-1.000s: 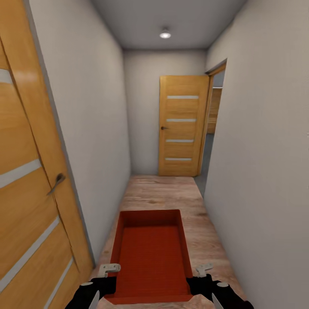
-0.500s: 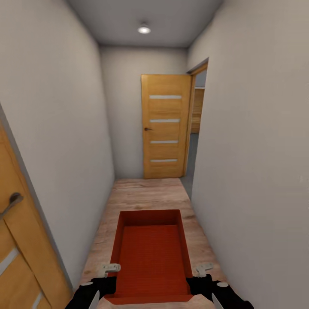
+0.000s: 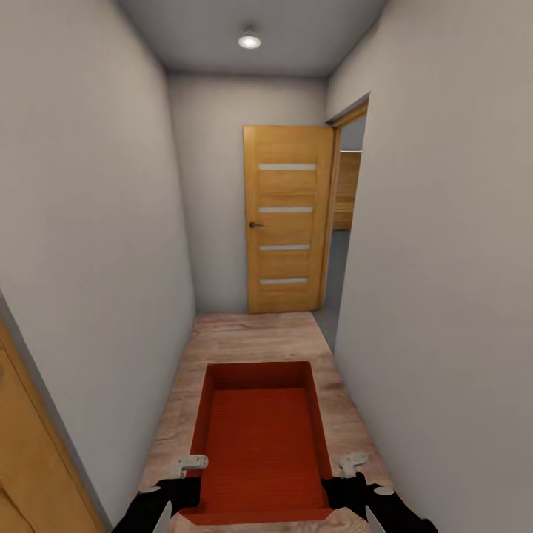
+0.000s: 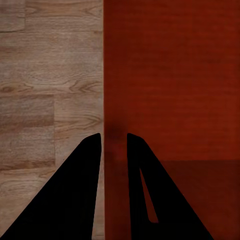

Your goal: Move the two storage containers from the living room to the garage. In the garage, place one container on the floor and stack the other container on top of it (either order is fine).

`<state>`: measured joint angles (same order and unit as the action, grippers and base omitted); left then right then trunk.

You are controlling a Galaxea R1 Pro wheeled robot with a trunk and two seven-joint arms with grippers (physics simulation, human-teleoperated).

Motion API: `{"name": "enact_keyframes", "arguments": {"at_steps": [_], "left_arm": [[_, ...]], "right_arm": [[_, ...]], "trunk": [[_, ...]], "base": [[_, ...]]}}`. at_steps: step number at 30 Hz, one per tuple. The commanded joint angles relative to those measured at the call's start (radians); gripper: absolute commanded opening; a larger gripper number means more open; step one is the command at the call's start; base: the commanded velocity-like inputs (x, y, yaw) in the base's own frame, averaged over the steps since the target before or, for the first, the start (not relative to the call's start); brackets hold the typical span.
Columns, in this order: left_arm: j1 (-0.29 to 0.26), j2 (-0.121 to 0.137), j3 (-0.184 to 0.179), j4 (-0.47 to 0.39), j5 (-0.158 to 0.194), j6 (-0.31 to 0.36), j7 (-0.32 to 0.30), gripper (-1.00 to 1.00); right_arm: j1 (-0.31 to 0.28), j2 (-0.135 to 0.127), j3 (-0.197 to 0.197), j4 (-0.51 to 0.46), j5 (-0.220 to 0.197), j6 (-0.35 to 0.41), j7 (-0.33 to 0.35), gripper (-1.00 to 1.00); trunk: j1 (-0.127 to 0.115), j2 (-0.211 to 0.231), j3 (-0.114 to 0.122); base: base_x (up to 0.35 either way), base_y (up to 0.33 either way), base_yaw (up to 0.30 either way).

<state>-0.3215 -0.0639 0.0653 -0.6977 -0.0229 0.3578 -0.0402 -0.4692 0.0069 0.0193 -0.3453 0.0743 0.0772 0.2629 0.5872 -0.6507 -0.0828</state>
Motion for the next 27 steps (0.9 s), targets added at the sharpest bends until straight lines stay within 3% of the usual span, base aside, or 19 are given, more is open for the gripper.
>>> {"name": "enact_keyframes", "arguments": {"at_steps": [1, 27], "left_arm": [[-0.001, 0.022, 0.008, 0.000, -0.028, 0.006, 0.019, -1.00], [-0.001, 0.022, 0.008, 0.000, -0.028, 0.006, 0.019, -1.00]], "right_arm": [[0.000, -0.001, 0.024, -0.004, -0.011, -0.013, 0.079, -1.00], [0.000, -0.001, 0.024, -0.004, -0.020, -0.055, 0.079, -1.00]], "trunk": [[0.001, -0.001, -0.002], [0.001, -0.001, -0.002]], "base": [[0.324, 0.004, 0.000], [0.324, 0.000, 0.000]]}}
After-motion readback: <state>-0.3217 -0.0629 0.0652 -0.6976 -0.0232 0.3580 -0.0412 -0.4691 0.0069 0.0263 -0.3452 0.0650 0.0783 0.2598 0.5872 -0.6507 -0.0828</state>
